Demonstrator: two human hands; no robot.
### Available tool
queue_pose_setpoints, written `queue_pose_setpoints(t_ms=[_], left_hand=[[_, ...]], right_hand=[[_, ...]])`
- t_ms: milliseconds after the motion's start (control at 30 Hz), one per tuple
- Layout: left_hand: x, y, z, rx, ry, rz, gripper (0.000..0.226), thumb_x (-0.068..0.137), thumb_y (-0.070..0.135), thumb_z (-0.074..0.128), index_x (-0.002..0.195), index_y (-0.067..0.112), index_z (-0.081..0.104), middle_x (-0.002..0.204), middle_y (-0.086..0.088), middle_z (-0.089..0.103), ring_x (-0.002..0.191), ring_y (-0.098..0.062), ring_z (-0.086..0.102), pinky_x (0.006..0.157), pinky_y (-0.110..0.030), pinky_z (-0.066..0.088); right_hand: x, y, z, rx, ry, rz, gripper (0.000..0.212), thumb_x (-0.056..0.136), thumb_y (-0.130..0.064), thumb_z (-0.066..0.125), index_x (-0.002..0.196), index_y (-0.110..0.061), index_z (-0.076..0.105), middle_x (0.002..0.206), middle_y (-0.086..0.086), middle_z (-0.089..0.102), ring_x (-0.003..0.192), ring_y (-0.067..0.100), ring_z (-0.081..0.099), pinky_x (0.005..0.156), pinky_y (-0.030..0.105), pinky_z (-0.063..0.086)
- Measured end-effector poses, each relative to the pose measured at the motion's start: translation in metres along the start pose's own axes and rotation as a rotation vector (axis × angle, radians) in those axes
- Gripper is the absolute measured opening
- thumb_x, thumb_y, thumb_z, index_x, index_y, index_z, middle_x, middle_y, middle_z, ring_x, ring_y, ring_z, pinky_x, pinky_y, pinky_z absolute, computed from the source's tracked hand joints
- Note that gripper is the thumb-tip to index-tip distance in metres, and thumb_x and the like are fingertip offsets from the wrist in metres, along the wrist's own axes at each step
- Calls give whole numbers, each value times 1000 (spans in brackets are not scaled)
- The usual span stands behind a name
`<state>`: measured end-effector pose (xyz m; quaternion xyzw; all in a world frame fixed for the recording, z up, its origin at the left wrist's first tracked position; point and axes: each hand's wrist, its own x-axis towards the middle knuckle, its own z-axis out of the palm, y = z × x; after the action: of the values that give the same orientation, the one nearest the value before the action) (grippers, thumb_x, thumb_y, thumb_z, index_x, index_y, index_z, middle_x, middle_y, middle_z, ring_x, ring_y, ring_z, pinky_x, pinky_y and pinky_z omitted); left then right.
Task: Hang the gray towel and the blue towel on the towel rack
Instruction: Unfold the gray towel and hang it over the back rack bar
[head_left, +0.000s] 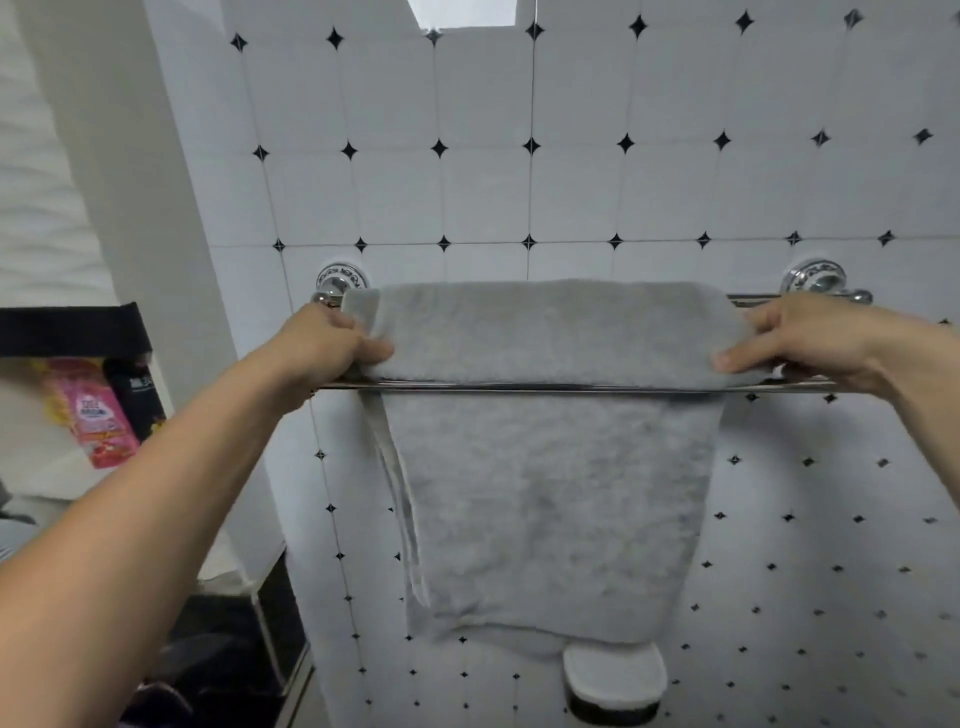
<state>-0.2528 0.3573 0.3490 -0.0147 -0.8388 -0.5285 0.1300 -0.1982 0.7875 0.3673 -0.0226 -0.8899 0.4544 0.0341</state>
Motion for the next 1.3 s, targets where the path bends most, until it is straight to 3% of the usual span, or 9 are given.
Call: queue_pose_setpoints(t_ms=[133,267,433,600,700,867,1000,1167,1300], left_hand=[[5,6,4,1,-85,-22,28,74,10,79,63,12,53,71,-9,57,64,-20,53,63,-28,45],[13,17,21,-380,27,-140,28,72,24,80,95,11,72,86,-5,74,74,-21,66,63,-29,50],[28,23,30,-397,279,-135,23,66,18,83,74,8,64,76,-11,65,63,-21,58,56,-28,45],[39,21,17,-261,309,-66,27,70,25,78,80,4,65,80,-12,62,75,-26,57,71,-41,50],[39,25,16,-331,237,-60,29,77,23,74,97,4,66,87,-13,63,77,-27,57,72,-41,49],[30,31,17,-357,181,-58,23,78,18,74,95,8,61,81,-10,59,72,-24,55,69,-37,48],[29,29,5,-341,222,-38,13,77,10,75,80,4,64,72,-10,61,55,-17,61,52,-28,54],[29,19,1,-313,207,-45,16,78,9,75,87,-1,65,76,-12,60,58,-23,54,53,-27,48],[27,15,2,-282,218,-50,24,75,17,79,91,3,68,78,-10,65,62,-22,57,54,-27,34]], right_hand=[[4,-7,7,-32,57,8,15,65,-22,81,77,-16,75,74,-1,71,67,16,56,56,28,35],[22,-20,26,537,76,127,27,82,-45,62,82,-18,65,57,-4,64,48,11,57,50,25,37],[34,-20,33,941,79,207,22,90,-15,39,73,-15,52,49,-1,47,40,14,34,49,23,25],[26,-16,23,1101,-17,155,16,74,4,39,68,-10,46,43,-4,35,25,4,29,23,12,18],[22,-18,28,1066,-53,101,7,76,-9,53,70,-12,53,46,-2,43,28,8,35,30,13,20],[25,-26,28,1092,4,22,19,67,-14,61,83,-6,67,77,11,71,76,25,67,66,32,58],[24,-18,0,893,32,6,6,75,-16,53,71,-18,49,47,-7,47,35,5,41,31,13,22],[25,6,-15,138,432,100,17,81,-13,57,68,-13,48,59,6,45,49,18,35,43,19,22],[17,-3,-18,173,427,96,12,81,-17,60,70,-14,59,59,2,62,49,15,43,49,23,24]])
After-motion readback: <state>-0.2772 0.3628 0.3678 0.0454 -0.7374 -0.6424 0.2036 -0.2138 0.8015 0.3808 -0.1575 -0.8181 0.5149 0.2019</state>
